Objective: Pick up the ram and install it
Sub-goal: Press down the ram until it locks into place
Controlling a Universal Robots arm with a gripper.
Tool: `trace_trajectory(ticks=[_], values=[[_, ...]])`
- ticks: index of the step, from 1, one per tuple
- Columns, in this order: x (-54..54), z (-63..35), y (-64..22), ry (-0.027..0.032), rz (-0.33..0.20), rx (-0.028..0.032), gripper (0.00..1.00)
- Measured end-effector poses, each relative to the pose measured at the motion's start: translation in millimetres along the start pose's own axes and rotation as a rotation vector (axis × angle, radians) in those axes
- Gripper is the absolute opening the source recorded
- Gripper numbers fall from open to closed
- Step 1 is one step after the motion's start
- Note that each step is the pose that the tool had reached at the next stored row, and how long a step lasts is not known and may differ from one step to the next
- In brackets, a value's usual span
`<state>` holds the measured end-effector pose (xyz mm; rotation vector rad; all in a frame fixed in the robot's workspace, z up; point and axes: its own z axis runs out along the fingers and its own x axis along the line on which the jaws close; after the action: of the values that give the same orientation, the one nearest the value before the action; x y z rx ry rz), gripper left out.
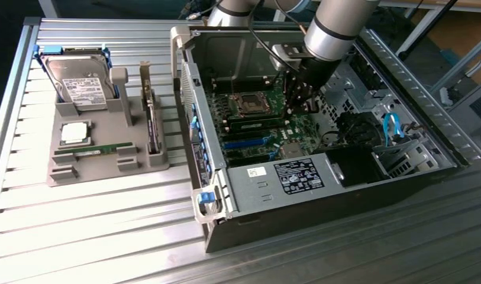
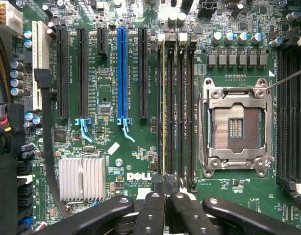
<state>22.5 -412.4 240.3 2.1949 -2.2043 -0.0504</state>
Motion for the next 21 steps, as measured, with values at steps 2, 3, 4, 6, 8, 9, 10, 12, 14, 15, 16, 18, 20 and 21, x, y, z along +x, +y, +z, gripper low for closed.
trace_trajectory(ticks=[2, 3, 4, 6, 8, 9, 10, 12, 14, 15, 16, 18, 20, 21], values=[[-1.0, 0.2, 0.0, -0.0004, 0.000, 0.0001, 0.10], [-2.0, 0.2, 0.0, -0.0003, 0.000, 0.0001, 0.10], [-3.3, 0.2, 0.0, -0.0002, 0.000, 0.0000, 0.10], [-3.5, 0.2, 0.0, -0.0001, 0.000, 0.0001, 0.10], [-3.6, 0.2, -1.0, -0.0001, 0.000, 0.0001, 0.10], [-3.6, 0.3, -1.4, -0.0001, 0.000, 0.0001, 0.10], [-3.6, 0.3, -1.5, -0.0002, 0.000, 0.0001, 0.10], [-3.6, 0.9, -1.5, -0.0005, 0.000, 0.0001, 0.10], [-3.6, 3.6, -1.7, -0.0002, 0.000, 0.0000, 0.10], [-3.5, 4.5, -1.7, -0.0001, 0.000, 0.0000, 0.10], [-3.5, 4.9, -1.7, 0.0001, 0.000, 0.0000, 0.10], [-3.6, 5.3, -1.7, -0.0003, 0.000, 0.0001, 0.10], [-3.6, 6.2, -1.8, -0.0002, 0.000, 0.0000, 0.10], [-3.5, 6.4, -1.8, 0.0001, 0.000, 0.0000, 0.10]])
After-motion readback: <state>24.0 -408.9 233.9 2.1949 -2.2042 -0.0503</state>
